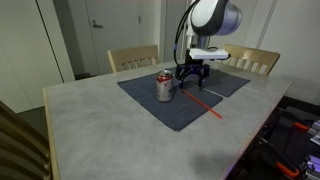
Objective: Place the red straw in the can
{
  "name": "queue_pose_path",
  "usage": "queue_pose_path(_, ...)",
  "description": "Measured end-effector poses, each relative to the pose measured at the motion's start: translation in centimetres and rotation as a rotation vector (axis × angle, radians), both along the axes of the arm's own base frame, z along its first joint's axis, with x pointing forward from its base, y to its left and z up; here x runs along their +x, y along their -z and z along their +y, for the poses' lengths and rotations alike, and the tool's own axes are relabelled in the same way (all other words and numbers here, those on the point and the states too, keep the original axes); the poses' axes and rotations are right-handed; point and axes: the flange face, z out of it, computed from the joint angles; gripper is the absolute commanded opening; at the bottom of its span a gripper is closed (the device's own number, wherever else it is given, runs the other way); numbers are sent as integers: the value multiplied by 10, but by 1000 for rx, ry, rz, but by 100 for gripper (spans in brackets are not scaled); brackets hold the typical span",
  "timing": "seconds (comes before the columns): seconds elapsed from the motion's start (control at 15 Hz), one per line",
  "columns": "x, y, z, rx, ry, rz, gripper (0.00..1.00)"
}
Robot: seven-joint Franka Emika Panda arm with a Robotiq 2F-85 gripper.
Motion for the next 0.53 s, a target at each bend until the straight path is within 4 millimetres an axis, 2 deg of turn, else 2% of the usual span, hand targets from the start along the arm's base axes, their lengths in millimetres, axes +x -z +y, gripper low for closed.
queue_pose_path(0.53,2,4,0,3,-7,10,100)
